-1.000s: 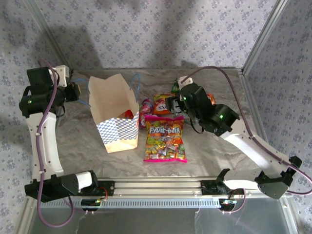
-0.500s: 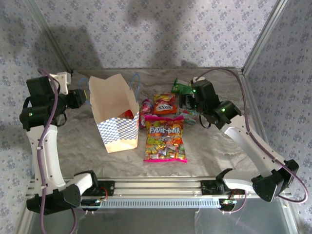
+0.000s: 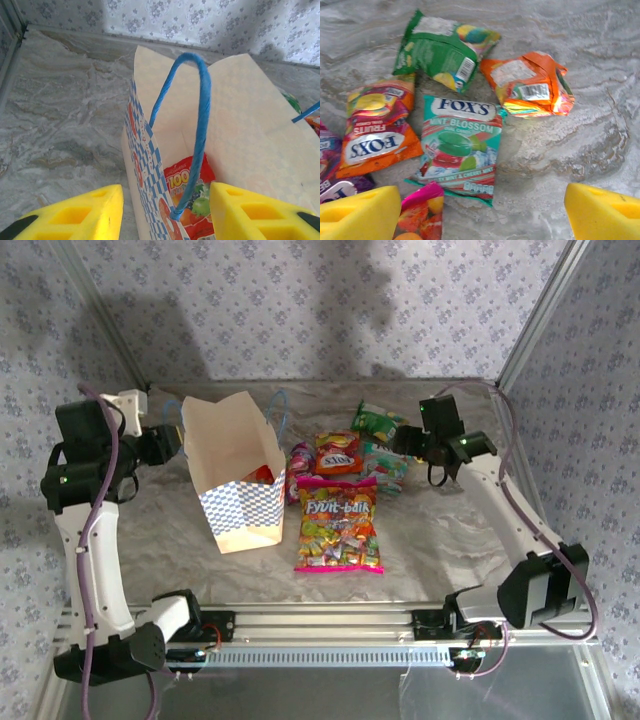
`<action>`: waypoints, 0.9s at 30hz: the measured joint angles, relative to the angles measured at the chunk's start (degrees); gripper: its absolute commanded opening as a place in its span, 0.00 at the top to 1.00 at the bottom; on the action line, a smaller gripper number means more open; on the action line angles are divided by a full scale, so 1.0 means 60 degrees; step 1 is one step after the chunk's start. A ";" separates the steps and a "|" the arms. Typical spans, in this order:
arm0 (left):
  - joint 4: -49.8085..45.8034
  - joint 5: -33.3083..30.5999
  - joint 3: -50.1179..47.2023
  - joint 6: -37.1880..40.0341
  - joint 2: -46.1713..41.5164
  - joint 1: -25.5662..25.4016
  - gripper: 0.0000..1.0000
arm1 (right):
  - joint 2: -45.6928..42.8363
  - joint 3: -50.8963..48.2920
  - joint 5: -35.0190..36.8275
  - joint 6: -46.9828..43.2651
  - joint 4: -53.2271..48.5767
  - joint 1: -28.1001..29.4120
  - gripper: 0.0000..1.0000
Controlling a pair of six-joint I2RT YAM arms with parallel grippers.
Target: Place the snacks into the paper bag
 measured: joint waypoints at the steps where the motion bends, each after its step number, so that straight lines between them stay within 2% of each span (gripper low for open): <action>1: -0.0004 -0.0007 -0.0062 0.0004 0.0015 -0.0033 0.51 | 0.0113 0.0000 -0.0051 0.0011 0.0000 -0.0149 0.03; 4: -0.0036 0.0000 -0.0073 0.0029 0.0073 -0.0127 0.51 | 0.0594 0.0004 -0.0204 0.0087 0.0025 -0.0678 0.00; 15: -0.0076 -0.0339 -0.0055 0.0124 0.0499 -0.0372 0.51 | 0.3049 0.0776 -0.0739 0.0208 0.0149 -0.1963 0.00; 27: -0.0036 -0.0736 -0.0127 0.0189 0.0514 -0.0463 0.51 | 0.4860 0.2244 -0.2528 -0.0328 0.0357 -0.2710 0.00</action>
